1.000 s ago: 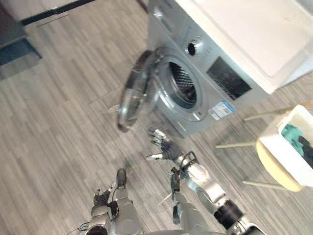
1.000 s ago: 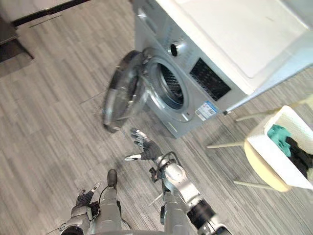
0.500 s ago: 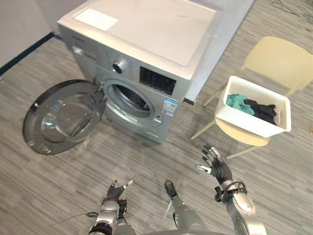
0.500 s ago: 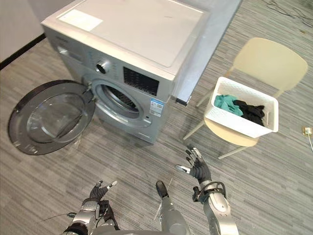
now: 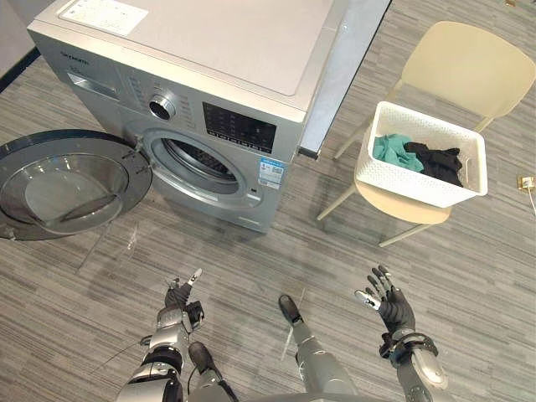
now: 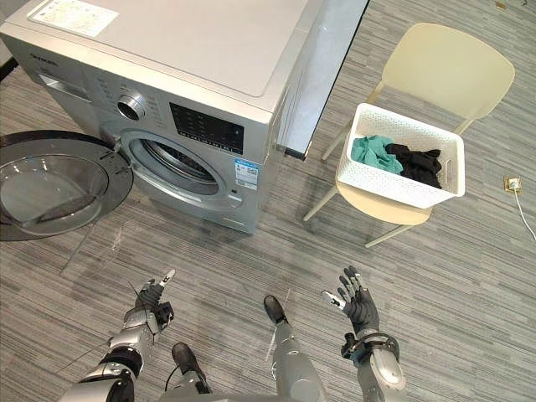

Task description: Pick up the laundry basket with both hands and put the clothes into the washing machine.

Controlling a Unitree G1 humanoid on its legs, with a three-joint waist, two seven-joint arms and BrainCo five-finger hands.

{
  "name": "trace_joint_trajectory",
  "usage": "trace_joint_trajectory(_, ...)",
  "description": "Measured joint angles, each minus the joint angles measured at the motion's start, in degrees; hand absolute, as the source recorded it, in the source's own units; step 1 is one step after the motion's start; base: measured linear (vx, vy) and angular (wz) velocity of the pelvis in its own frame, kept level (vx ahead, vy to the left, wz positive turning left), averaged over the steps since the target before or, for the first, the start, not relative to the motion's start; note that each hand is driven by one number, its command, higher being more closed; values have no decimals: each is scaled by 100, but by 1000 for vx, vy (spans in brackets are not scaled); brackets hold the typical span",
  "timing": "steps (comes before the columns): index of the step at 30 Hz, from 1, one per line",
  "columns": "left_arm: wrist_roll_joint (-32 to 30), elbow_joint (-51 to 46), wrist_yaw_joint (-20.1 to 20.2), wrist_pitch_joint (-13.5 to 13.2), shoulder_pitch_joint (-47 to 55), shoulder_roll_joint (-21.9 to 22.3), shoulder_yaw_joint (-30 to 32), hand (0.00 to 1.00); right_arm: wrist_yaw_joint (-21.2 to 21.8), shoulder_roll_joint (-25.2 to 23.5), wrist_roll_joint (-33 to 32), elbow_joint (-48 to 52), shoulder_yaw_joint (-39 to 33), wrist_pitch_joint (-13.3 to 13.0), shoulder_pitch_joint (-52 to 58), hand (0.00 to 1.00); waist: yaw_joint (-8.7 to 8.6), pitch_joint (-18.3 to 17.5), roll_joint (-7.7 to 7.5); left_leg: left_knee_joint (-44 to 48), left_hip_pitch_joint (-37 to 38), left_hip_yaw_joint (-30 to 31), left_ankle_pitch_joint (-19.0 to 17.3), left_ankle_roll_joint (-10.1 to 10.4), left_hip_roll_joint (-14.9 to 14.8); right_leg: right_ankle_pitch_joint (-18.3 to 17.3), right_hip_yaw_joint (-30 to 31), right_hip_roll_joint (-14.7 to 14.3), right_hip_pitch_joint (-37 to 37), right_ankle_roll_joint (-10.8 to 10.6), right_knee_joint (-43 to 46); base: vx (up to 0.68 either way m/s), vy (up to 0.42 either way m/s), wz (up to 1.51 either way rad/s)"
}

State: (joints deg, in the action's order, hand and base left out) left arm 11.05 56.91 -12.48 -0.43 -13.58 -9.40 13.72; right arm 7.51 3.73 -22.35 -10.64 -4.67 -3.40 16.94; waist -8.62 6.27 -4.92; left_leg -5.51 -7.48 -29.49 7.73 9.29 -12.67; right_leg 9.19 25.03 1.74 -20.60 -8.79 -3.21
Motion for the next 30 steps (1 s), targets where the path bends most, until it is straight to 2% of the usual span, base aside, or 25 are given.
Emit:
trace_joint_trajectory(3, -92, 51, 26, 2, 186, 94, 4, 0, -5, -34, 24, -853, -26, -3, -254, 0, 9, 7, 92, 1, 210, 123, -25, 19, -17, -61, -158, 16, 297, 40, -7, 20, 11, 21)
trace_joint_trajectory(5, -98, 79, 147, -2, 425, 279, -10, 0, -72, -39, 113, -1671, -209, 9, -433, 0, 32, -22, 267, 2, 331, 347, -37, 9, -15, -193, -438, 41, 587, 73, 9, 5, 13, 63)
trace_joint_trajectory(8, -280, 100, 259, -4, 989, 505, -48, 0, -317, -23, 395, -2935, -712, 17, -715, 0, 214, -185, 547, 3, 453, 600, -110, -23, -5, -320, -705, 96, 875, 120, 30, 8, 16, 47)
trace_joint_trajectory(10, -571, 147, 366, -5, 1425, 591, -59, 0, -613, 26, 496, -3840, -1192, 45, -952, 0, 428, -275, 723, 4, 562, 730, -122, -40, -3, -403, -814, 108, 1046, 120, 62, 16, 3, 28)
trace_joint_trajectory(12, -738, 340, 395, 4, 1761, 621, -49, 0, -799, 123, 493, -4483, -1505, 106, -1153, 0, 511, -313, 810, 7, 645, 821, -148, -35, -10, -480, -915, 108, 1195, 152, 123, -23, 3, 24)
trace_joint_trajectory(13, -742, 405, 411, 10, 1831, 629, -40, 0, -849, 147, 493, -4615, -1563, 121, -1189, 0, 520, -318, 820, 8, 673, 853, -161, -29, -14, -502, -942, 109, 1251, 170, 124, -43, 3, 21)
trace_joint_trajectory(15, -734, 481, 500, 14, 2024, 699, 68, 0, -945, 179, 496, -4903, -1719, 153, -1217, 0, 644, -342, 812, 165, 740, 886, -278, -46, -54, -577, -981, 86, 1342, 176, 217, -24, 0, 12)
trace_joint_trajectory(17, -774, 466, 496, 17, 2051, 699, 138, 0, -1010, 187, 511, -5064, -1849, 179, -1250, 0, 705, -339, 823, 762, 611, 905, -623, -58, -173, -676, -1004, 62, 1384, 199, 412, -25, -10, 1)
trace_joint_trajectory(19, -841, 451, 488, 24, 2099, 772, 225, 0, -1044, 253, 657, -5164, -2005, 255, -1264, 0, 758, -326, 865, 1345, 525, 907, -990, -157, -299, -801, -937, 3, 1486, 207, 577, -41, 1, -18)
trace_joint_trajectory(20, -843, 451, 487, 27, 2116, 822, 222, 0, -1098, 318, 751, -5170, -2117, 277, -1264, 0, 780, -359, 950, 1624, 520, 913, -1181, -244, -323, -872, -903, 6, 1537, 175, 677, -17, 42, -17)
trace_joint_trajectory(21, -846, 451, 497, 43, 2105, 850, 209, 0, -1124, 383, 862, -5219, -2261, 294, -1268, 0, 779, -354, 1010, 1798, 519, 928, -1317, -241, -291, -961, -873, 36, 1527, 155, 824, -13, 62, -14)
trace_joint_trajectory(22, -846, 451, 496, 56, 2096, 864, 211, 0, -1129, 403, 907, -5241, -2304, 316, -1273, 0, 784, -352, 1014, 1843, 517, 981, -1385, -216, -236, -998, -842, 60, 1515, 129, 878, -30, 95, -18)
trace_joint_trajectory(24, -845, 452, 497, 64, 2035, 839, 216, 0, -1158, 363, 943, -5368, -2496, 385, -1275, 0, 842, -368, 919, 1781, 540, 1286, -1423, -191, 129, -1052, -536, 154, 1343, 96, 993, -46, 129, -51)
trace_joint_trajectory(26, -857, 509, 503, 101, 1998, 776, 214, 0, -1155, 283, 929, -5360, -2502, 383, -1280, 0, 924, -368, 839, 1526, 695, 1301, -1428, -200, 342, -1043, -160, 171, 1272, 109, 892, -16, 146, -89)
trace_joint_trajectory(27, -972, 637, 506, 142, 1988, 742, 211, 0, -1118, 190, 894, -5355, -2482, 382, -1288, 0, 939, -388, 774, 1222, 869, 1279, -1437, -221, 514, -998, 144, 181, 1239, 174, 697, 20, 161, -98)
trace_joint_trajectory(30, -1203, 717, 511, 150, 1983, 612, 149, 0, -1107, 72, 895, -5362, -2438, 381, -1287, 0, 869, -370, 676, 862, 1142, 962, -1436, -228, 595, -767, 342, 176, 1211, 474, 322, 42, 66, -97)
